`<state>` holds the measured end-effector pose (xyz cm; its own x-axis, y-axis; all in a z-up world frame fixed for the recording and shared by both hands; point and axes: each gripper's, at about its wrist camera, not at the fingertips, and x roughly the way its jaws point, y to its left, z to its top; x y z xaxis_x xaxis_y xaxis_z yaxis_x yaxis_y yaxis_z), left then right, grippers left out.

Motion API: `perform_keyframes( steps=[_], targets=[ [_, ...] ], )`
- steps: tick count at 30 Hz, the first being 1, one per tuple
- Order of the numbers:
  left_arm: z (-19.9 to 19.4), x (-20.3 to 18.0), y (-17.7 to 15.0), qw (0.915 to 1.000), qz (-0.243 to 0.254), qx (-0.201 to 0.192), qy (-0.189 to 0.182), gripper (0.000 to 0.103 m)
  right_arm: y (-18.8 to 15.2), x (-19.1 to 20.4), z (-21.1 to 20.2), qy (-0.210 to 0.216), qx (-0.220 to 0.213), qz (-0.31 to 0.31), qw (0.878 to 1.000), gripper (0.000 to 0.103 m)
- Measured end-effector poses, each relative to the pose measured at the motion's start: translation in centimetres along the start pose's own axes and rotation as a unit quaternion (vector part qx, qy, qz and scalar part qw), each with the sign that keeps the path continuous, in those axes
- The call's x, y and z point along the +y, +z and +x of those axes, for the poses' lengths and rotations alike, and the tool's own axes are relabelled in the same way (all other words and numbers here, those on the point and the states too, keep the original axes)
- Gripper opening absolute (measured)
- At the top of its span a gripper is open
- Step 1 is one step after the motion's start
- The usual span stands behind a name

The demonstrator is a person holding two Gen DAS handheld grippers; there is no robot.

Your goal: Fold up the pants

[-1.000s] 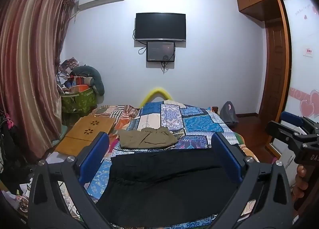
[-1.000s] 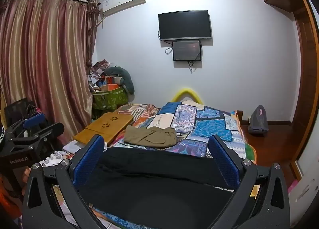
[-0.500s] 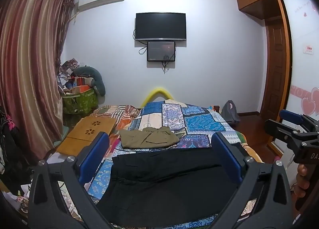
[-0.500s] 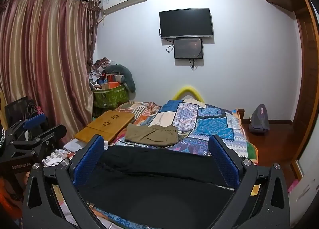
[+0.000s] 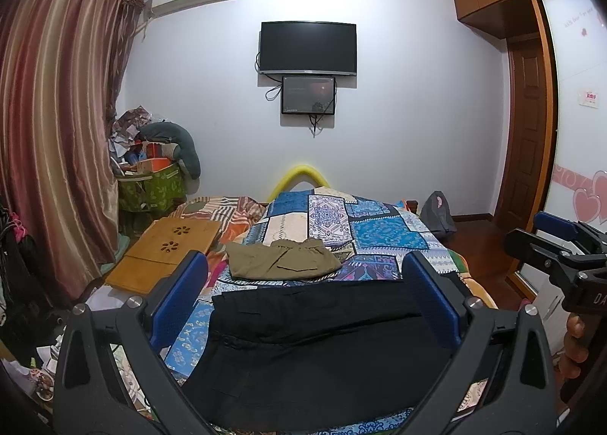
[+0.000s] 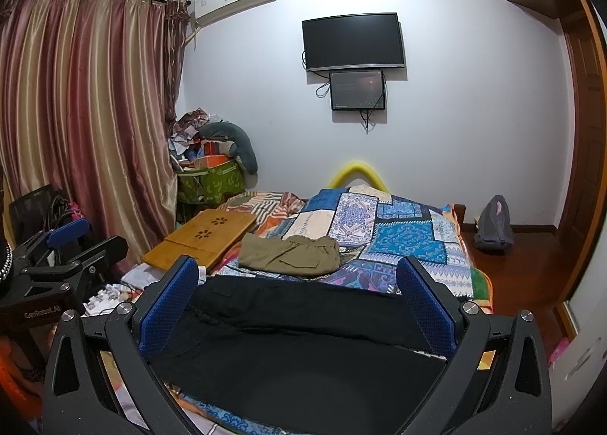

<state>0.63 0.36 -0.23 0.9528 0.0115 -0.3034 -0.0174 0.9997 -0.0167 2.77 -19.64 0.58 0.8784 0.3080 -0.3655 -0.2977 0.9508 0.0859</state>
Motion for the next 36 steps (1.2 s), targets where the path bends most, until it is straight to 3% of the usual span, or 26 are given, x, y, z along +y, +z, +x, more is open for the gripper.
perform_keyframes(
  steps=[36],
  targets=[
    [0.49, 0.09, -0.35, 1.0000, -0.002, 0.004, -0.001, 0.103, 0.20, 0.33, -0.01, 0.006, -0.001, 0.006, 1.000, 0.103]
  ],
)
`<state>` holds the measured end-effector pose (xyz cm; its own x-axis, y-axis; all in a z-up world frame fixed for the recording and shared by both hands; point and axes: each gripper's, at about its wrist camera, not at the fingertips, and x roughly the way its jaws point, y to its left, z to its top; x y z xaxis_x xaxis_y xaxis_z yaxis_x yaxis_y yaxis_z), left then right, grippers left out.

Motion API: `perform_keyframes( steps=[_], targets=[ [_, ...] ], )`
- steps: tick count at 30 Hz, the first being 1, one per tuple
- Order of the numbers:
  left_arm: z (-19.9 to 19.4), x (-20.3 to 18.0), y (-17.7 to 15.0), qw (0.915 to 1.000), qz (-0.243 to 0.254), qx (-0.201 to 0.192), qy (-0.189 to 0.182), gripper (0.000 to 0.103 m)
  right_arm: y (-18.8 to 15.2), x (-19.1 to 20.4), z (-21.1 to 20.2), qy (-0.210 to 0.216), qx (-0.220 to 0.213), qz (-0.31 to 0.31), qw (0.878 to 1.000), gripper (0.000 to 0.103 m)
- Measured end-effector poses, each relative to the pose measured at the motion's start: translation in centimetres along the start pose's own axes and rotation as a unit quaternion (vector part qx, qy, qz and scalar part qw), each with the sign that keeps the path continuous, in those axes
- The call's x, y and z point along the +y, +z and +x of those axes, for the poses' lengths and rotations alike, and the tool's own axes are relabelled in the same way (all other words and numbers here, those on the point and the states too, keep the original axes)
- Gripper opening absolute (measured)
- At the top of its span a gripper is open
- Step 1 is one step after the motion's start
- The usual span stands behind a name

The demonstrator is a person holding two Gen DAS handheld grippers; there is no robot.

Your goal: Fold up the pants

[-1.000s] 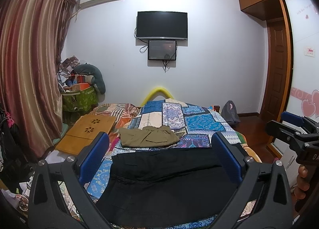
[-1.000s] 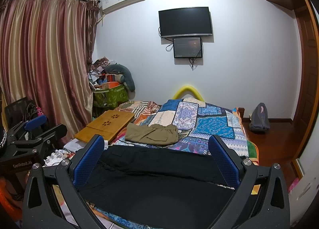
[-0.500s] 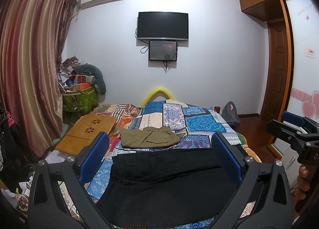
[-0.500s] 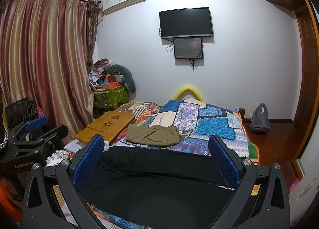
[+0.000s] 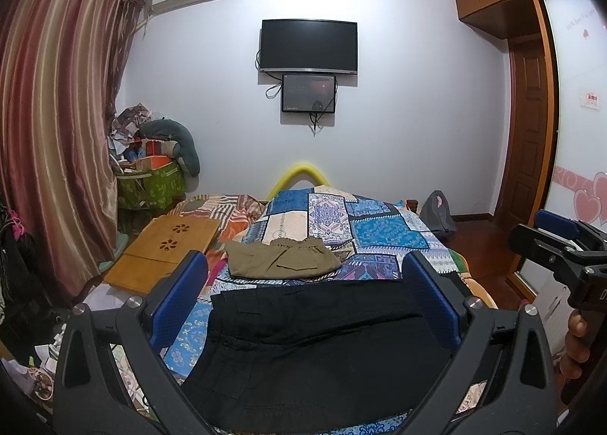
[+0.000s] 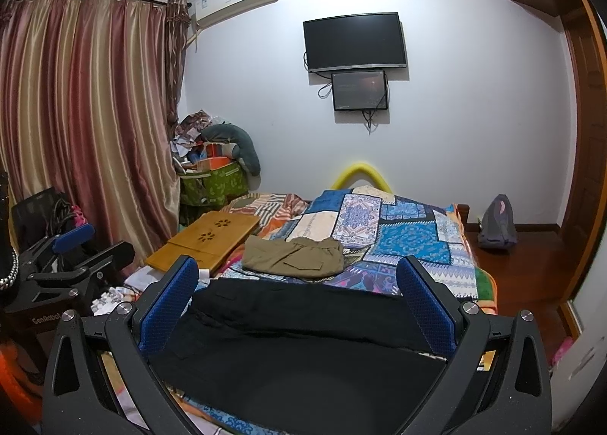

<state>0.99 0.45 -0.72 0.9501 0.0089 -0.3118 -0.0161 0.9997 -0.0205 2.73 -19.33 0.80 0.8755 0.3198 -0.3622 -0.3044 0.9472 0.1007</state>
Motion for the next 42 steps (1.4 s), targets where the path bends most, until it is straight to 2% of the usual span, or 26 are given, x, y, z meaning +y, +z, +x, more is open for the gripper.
perform_keyframes(
  steps=[21, 27, 30, 36, 42],
  targets=[
    [0.8, 0.7, 0.2, 0.9999, -0.010, 0.009, -0.005, 0.103, 0.0, -0.4, 0.6, 0.004, 0.009, 0.006, 1.000, 0.103],
    [1.5, 1.5, 0.4, 1.0000, -0.003, 0.005, 0.000, 0.103, -0.2, -0.5, 1.6, -0.003, 0.017, 0.001, 1.000, 0.103],
    [2.3, 2.1, 0.8, 0.9998, 0.010, -0.002, 0.015, 0.103, -0.5, -0.9, 2.5, -0.012, 0.024, -0.009, 1.000, 0.103],
    [5.7, 4.5, 1.5, 0.9985, 0.037, 0.003, 0.039, 0.103, -1.3, -3.1, 5.4, -0.029, 0.048, -0.014, 0.998, 0.103],
    [11.9, 8.3, 1.3, 0.9968, 0.036, 0.048, 0.053, 0.103, -2.1, -5.7, 8.4, -0.047, 0.074, -0.020, 0.996, 0.103]
  ],
)
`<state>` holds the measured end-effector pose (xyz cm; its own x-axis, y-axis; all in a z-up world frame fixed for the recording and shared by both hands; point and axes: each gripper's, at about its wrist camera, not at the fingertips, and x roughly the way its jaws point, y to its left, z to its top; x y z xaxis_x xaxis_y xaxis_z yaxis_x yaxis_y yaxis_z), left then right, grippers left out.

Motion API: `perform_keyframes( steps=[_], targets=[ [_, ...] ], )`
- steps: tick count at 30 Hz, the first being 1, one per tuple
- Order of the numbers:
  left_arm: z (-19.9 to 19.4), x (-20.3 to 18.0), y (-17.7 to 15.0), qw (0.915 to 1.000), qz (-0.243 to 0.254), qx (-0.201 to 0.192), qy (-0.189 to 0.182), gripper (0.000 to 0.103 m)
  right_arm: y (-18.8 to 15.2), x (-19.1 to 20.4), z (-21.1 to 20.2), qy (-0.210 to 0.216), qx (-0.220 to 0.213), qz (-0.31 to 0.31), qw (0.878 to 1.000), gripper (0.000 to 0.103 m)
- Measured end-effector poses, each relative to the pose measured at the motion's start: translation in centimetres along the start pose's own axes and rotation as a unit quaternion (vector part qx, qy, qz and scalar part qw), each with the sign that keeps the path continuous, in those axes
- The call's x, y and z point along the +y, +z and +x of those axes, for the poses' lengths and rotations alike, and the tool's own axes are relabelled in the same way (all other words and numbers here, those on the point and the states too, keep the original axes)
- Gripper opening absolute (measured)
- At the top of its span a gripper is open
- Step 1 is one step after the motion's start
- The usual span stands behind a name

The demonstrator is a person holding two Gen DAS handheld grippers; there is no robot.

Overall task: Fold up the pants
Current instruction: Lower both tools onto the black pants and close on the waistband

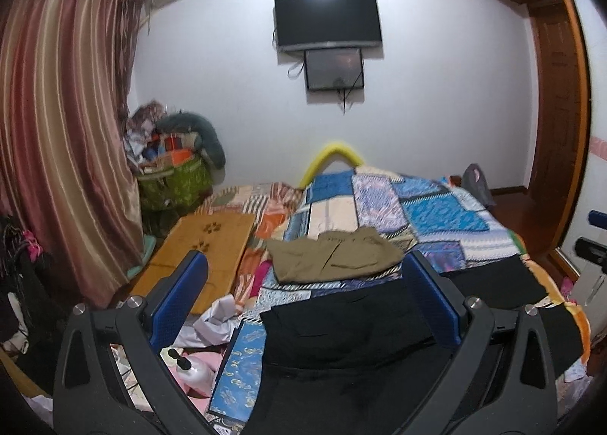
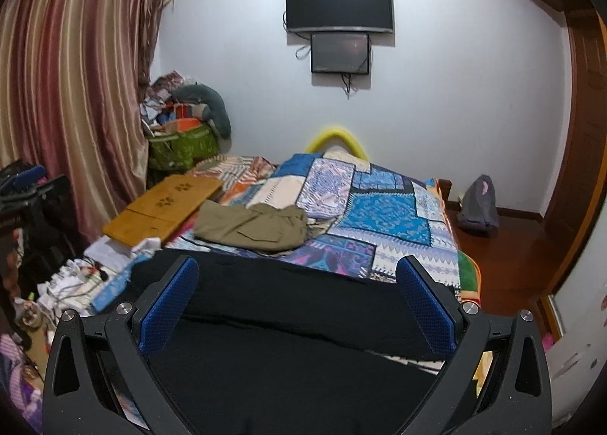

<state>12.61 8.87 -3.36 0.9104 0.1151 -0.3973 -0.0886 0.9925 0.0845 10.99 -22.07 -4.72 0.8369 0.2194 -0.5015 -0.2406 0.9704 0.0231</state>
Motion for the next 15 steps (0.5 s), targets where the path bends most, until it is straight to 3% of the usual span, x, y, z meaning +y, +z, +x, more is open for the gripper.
perform_keyframes(
  steps=[5, 9, 15],
  targets=[
    [7.8, 2.6, -1.4, 0.9975, -0.003, 0.069, 0.015, 0.103, 0.1, -1.6, 2.9, -0.027, 0.019, -0.009, 0.999, 0.103],
    [13.5, 4.1, -3.6, 0.9909, -0.018, 0.131, 0.028, 0.103, 0.0, -3.7, 5.6, -0.038, 0.038, 0.002, 0.999, 0.103],
    [22.0, 7.3, -7.6, 0.9722, -0.067, 0.223, 0.028, 0.103, -0.4, -5.2, 10.3, -0.046, 0.078, -0.029, 0.996, 0.103]
  ],
)
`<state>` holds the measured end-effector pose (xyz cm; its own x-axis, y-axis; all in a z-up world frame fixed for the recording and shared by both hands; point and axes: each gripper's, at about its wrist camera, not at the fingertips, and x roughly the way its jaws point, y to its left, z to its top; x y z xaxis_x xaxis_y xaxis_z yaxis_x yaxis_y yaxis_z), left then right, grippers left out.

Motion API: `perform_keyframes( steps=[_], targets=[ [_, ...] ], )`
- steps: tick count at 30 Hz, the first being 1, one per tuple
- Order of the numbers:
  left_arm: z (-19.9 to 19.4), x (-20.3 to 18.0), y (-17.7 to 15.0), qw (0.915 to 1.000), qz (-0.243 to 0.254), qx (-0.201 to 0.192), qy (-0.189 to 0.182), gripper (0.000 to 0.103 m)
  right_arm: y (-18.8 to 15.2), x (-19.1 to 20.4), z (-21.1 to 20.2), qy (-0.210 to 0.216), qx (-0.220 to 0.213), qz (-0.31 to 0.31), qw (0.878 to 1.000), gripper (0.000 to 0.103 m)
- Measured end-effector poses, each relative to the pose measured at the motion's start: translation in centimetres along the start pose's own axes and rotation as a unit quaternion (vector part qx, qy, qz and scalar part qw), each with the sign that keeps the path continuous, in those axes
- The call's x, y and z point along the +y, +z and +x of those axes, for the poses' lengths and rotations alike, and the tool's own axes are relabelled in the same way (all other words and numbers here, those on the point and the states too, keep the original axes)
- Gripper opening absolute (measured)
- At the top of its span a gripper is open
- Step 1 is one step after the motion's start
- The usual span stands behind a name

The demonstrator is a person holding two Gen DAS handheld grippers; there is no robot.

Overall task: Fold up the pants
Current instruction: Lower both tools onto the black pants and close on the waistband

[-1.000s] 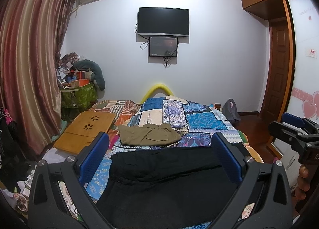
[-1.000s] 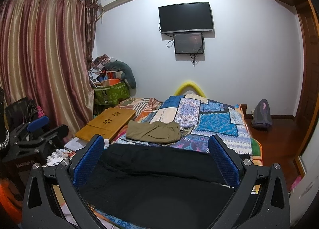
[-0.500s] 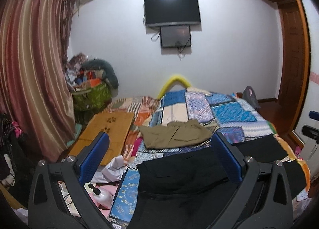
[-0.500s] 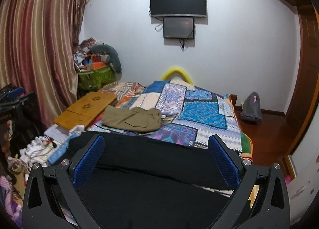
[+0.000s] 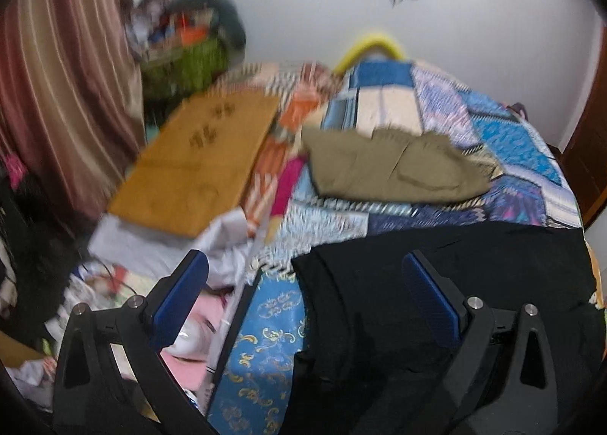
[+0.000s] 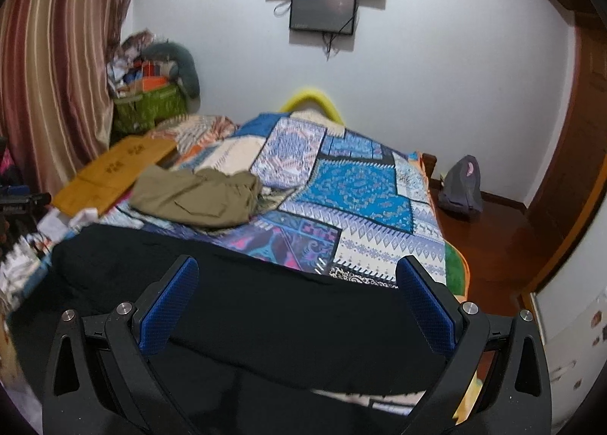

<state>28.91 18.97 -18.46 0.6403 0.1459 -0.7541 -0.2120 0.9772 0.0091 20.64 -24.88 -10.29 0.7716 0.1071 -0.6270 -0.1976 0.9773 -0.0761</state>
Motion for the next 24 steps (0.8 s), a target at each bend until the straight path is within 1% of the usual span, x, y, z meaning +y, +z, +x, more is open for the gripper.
perform_keyframes(
  steps=[1, 3, 4, 5, 9, 11, 15, 16, 19, 20, 21, 22, 23, 24],
  targets=[
    [1.8, 0.6, 0.0, 0.9998, -0.011, 0.018, -0.004, 0.103, 0.0, 0.0, 0.8, 0.000, 0.006, -0.004, 1.000, 0.103],
    [4.2, 1.1, -0.2, 0.9989, -0.020, 0.042, -0.009, 0.098, -0.1, -0.4, 2.9, 0.005, 0.023, -0.009, 1.000, 0.103],
    [4.8, 1.2, -0.3, 0.9983, -0.020, 0.053, -0.010, 0.091, -0.1, -0.7, 3.9, 0.010, 0.033, -0.009, 0.999, 0.103],
    [6.0, 1.3, -0.4, 0.9976, -0.017, 0.066, -0.013, 0.087, -0.2, -0.9, 5.1, 0.016, 0.046, -0.009, 0.999, 0.103],
    [9.0, 1.0, -0.7, 0.9950, -0.010, 0.096, -0.025, 0.083, -0.4, -1.4, 9.0, 0.031, 0.079, -0.013, 0.996, 0.103],
    [10.1, 0.5, -0.7, 0.9932, -0.001, 0.111, -0.033, 0.079, -0.5, -1.4, 10.8, 0.039, 0.099, -0.019, 0.994, 0.103],
    [12.0, -0.1, -1.2, 0.9893, 0.018, 0.139, -0.040, 0.075, -0.8, -1.6, 14.2, 0.059, 0.136, -0.037, 0.988, 0.096],
    [12.3, -0.2, -1.3, 0.9884, 0.021, 0.144, -0.041, 0.073, -0.7, -1.6, 15.1, 0.063, 0.143, -0.040, 0.987, 0.094],
    [13.2, -0.6, -1.4, 0.9876, 0.031, 0.148, -0.040, 0.071, -0.8, -1.5, 17.5, 0.079, 0.166, -0.048, 0.982, 0.088],
    [13.3, -0.7, -1.4, 0.9875, 0.033, 0.148, -0.041, 0.067, -1.0, -1.5, 18.3, 0.090, 0.180, -0.049, 0.978, 0.086],
    [13.5, -0.8, -1.3, 0.9871, 0.033, 0.150, -0.045, 0.064, -1.1, -1.5, 19.0, 0.098, 0.188, -0.051, 0.976, 0.081],
    [13.7, -0.8, -1.2, 0.9864, 0.032, 0.154, -0.050, 0.057, -1.2, -1.5, 19.7, 0.107, 0.198, -0.053, 0.973, 0.078],
    [13.8, -0.9, -1.1, 0.9858, 0.031, 0.156, -0.055, 0.047, -1.2, -1.4, 20.3, 0.114, 0.208, -0.059, 0.970, 0.076],
    [13.9, -1.0, -0.9, 0.9849, 0.031, 0.159, -0.062, 0.041, -1.3, -1.3, 20.9, 0.120, 0.215, -0.063, 0.967, 0.072]
  ],
)
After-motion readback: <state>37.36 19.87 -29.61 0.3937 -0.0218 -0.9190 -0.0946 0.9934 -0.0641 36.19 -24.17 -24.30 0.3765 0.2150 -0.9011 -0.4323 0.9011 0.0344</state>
